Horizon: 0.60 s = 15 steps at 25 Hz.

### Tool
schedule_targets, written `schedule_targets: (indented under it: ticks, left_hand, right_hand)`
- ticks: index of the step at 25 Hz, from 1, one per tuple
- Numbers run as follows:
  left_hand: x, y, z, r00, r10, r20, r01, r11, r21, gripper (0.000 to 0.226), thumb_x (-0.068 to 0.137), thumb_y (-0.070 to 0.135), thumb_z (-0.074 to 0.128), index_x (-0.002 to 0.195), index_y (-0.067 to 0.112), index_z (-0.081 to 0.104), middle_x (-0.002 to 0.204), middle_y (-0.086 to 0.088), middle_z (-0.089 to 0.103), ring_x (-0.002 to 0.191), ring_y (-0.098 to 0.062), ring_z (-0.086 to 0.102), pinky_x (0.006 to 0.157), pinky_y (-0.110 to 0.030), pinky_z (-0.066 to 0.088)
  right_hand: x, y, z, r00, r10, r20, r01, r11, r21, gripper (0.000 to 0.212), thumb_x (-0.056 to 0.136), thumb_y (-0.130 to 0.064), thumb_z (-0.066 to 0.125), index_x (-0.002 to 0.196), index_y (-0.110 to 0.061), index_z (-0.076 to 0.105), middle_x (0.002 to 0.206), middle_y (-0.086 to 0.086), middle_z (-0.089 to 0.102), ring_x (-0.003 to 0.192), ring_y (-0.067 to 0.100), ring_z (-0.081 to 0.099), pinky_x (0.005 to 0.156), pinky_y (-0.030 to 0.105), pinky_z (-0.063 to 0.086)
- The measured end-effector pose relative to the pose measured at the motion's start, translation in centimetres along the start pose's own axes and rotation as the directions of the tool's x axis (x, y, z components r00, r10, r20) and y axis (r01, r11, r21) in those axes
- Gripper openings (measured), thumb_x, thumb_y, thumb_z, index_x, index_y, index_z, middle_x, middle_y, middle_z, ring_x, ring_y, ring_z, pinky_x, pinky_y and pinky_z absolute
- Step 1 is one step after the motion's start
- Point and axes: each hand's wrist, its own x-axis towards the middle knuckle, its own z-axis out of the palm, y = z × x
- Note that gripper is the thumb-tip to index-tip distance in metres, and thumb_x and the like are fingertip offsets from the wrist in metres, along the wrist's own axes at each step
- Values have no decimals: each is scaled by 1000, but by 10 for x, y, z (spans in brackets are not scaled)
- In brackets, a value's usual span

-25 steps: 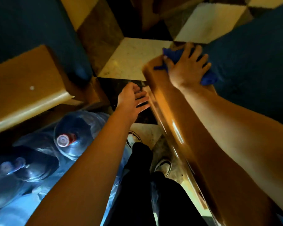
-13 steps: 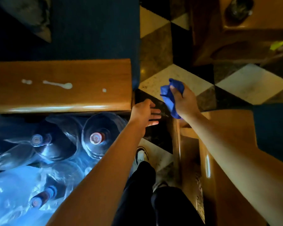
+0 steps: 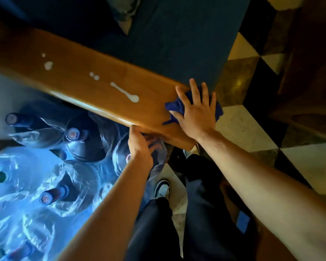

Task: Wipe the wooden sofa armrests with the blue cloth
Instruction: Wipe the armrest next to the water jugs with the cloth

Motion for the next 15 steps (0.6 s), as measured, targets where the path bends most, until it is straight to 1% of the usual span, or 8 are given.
schedule_targets:
  ticks: [2,3,5,7,9,11,13,15]
  left_hand:
    - [9,11,11,992,3,-124,-16,994,-106,36,89,48,45,106,23,66,103,-11,73,90,-29,69,80,-44,60]
    - [13,13,17,983,-1,-183,-29,987,-158,37,88,51,44,105,26,65,104,-11,73,93,-30,69,84,-47,60]
    - [19,16,33,965,-34,-261,-33,968,-251,44,85,57,42,109,29,67,108,-9,76,99,-31,69,88,-49,58]
    - [23,13,40,951,-71,-301,-23,954,-299,51,82,65,43,109,30,69,104,-5,79,99,-29,70,80,-43,59]
    - [24,13,42,939,-125,-321,2,934,-358,48,82,67,44,91,29,71,86,0,80,85,-27,71,64,-35,59]
    - [23,15,40,930,-173,-326,21,907,-421,51,86,66,45,86,23,72,79,2,79,77,-35,72,53,-35,61]
    - [20,16,33,928,-223,-298,75,897,-436,68,92,70,36,101,12,72,84,-4,80,87,-37,73,59,-39,63]
    - [17,13,27,934,-242,-261,112,895,-431,69,96,70,29,96,12,67,86,-10,77,94,-32,71,67,-39,56]
  right_hand:
    - [39,5,-5,994,-80,71,81,997,-14,84,88,-81,31,160,-40,20,171,10,17,152,46,23,118,67,25]
    - [63,5,-6,985,-94,146,89,995,44,90,84,-88,30,160,-41,17,170,11,19,148,47,31,114,66,33]
    - [114,5,-8,927,-55,372,-54,960,276,108,72,-98,37,160,-40,14,166,12,29,139,44,46,104,58,47]
    - [145,-1,-9,813,-78,576,-225,872,435,113,63,-98,52,154,-31,37,148,7,52,129,32,56,95,44,51]
    - [164,-5,-6,681,-145,718,-337,809,482,102,59,-95,61,136,-29,59,133,0,61,118,20,57,89,35,43]
    - [172,-5,-5,591,-186,785,-417,763,494,92,60,-91,65,126,-28,68,128,0,65,113,17,59,94,38,43]
    - [168,3,-3,610,-228,759,-434,705,561,68,75,-81,64,111,-24,74,106,6,74,97,10,67,92,37,49]
    - [153,19,-8,678,-242,694,-373,700,609,46,93,-68,55,92,-24,70,79,0,69,71,-1,65,73,27,47]
